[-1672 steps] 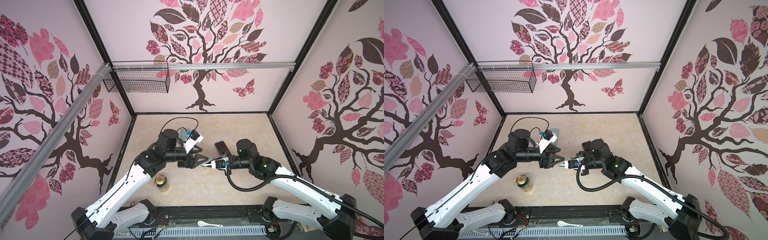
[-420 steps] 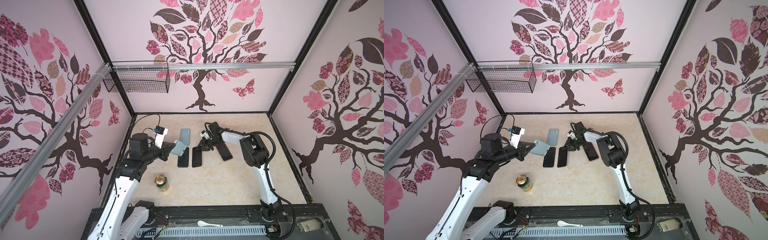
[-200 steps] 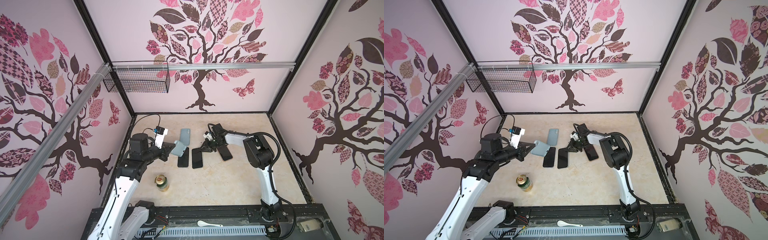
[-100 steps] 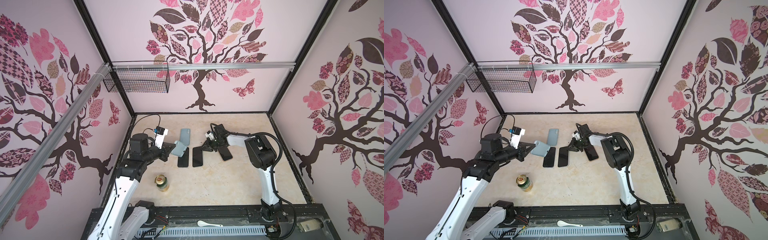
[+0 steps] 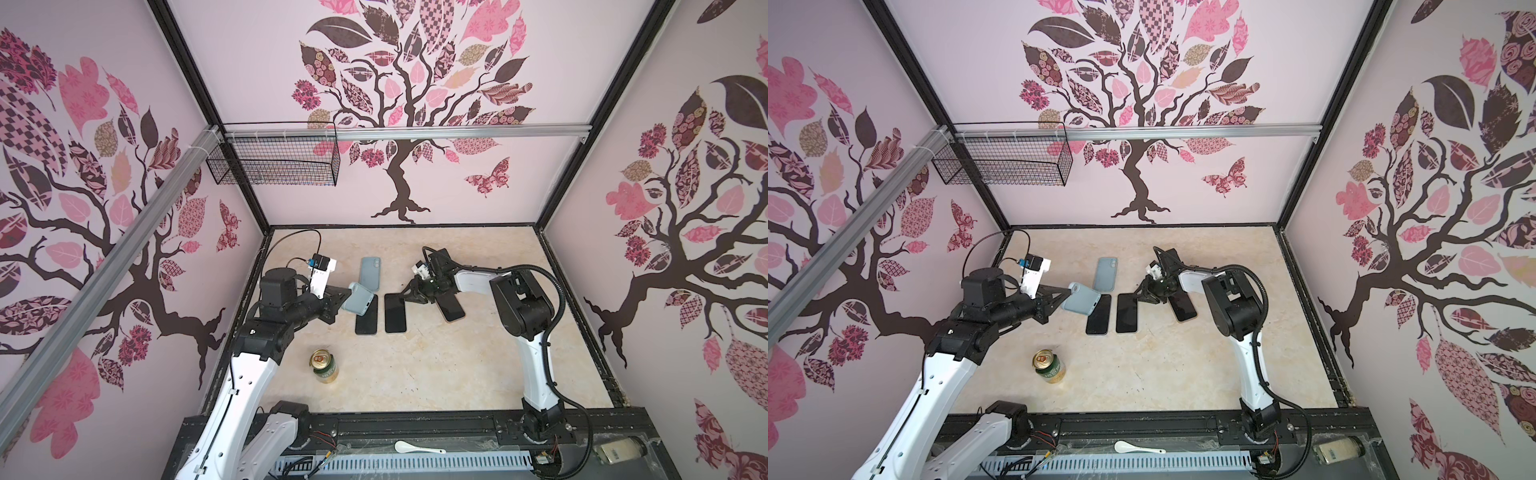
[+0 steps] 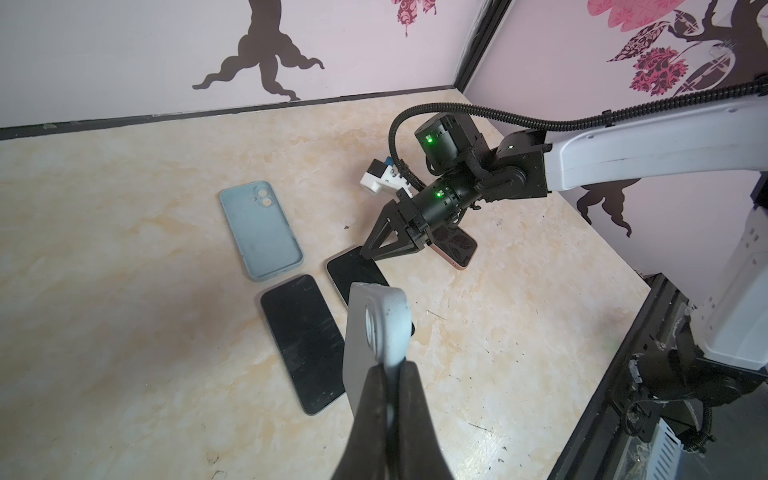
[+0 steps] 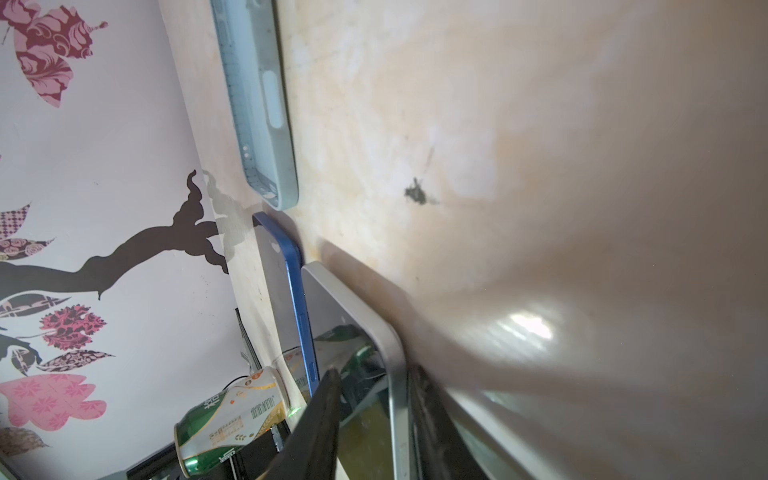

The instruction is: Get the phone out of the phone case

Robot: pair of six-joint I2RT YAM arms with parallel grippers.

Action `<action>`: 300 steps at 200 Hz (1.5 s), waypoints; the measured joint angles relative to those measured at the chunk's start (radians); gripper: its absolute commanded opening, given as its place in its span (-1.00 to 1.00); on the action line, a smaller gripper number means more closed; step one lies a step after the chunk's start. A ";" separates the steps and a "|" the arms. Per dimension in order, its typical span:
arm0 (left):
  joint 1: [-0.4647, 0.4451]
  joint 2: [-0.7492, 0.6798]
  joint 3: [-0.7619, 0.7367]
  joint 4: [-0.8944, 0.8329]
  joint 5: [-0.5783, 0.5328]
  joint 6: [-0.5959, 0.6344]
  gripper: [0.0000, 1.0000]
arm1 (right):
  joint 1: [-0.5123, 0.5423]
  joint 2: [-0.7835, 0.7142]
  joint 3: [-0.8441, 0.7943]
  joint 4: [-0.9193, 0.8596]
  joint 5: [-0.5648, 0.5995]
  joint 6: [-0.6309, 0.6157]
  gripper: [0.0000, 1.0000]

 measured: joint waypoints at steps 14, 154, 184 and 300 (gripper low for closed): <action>0.000 0.000 0.000 0.000 0.000 0.000 -1.00 | -0.001 -0.002 0.000 -0.002 0.004 -0.003 -0.30; -0.058 0.176 0.034 -0.025 0.376 0.070 -1.00 | -0.015 -0.864 -0.498 0.161 0.259 -0.264 0.28; -0.140 0.254 0.114 -0.079 0.441 0.137 -1.00 | -0.015 -1.036 -0.596 0.192 0.185 -0.370 0.14; -0.162 0.353 0.230 -0.254 0.528 0.280 -1.00 | 0.231 -1.217 -0.651 0.061 0.285 -0.694 0.05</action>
